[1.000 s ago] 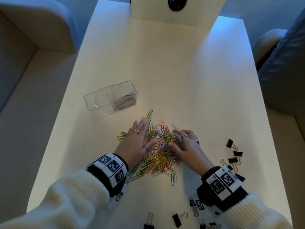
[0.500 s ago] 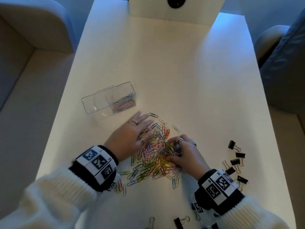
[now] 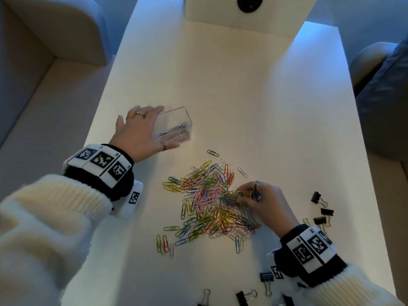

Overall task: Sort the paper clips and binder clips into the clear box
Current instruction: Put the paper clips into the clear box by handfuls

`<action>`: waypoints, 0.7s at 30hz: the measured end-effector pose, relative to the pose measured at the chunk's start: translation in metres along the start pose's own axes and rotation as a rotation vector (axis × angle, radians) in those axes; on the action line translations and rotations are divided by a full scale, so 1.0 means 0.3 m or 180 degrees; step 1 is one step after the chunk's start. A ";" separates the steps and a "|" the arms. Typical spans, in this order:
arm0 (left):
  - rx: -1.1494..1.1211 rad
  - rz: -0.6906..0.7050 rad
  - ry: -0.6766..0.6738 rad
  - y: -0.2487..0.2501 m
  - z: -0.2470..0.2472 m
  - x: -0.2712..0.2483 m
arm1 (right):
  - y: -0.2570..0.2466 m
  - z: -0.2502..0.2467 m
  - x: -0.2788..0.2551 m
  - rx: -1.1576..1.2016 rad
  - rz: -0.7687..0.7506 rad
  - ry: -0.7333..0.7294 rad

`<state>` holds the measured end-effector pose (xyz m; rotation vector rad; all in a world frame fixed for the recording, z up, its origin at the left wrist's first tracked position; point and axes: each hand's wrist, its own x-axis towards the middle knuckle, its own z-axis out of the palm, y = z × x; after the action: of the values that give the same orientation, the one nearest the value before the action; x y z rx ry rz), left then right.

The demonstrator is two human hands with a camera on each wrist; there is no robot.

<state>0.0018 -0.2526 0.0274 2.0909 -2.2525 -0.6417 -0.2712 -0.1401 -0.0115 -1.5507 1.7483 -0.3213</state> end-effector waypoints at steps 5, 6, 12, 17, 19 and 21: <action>-0.0233 0.0041 0.0106 -0.036 0.032 -0.012 | -0.059 -0.064 -0.002 0.0198 -0.0281 0.0229; -0.0286 0.0077 0.0114 -0.038 0.036 -0.019 | -0.080 -0.079 0.004 0.0218 -0.0351 0.0271; -0.0546 0.0278 -0.0066 -0.025 0.044 -0.066 | -0.278 -0.112 0.093 0.0715 -0.0920 0.0535; -0.0574 0.0219 -0.0141 -0.021 0.050 -0.067 | -0.435 -0.012 0.217 0.0559 -0.1666 0.0656; -0.0546 0.0190 -0.0134 -0.021 0.051 -0.064 | -0.448 0.043 0.251 0.0083 -0.2135 0.0629; -0.0519 0.0186 -0.0114 -0.019 0.051 -0.064 | -0.427 0.090 0.278 -0.0572 -0.2574 0.0510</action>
<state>0.0052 -0.2301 0.0170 1.9470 -2.1872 -0.8347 -0.1559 -0.2392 0.0208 -2.3766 1.1992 -0.7075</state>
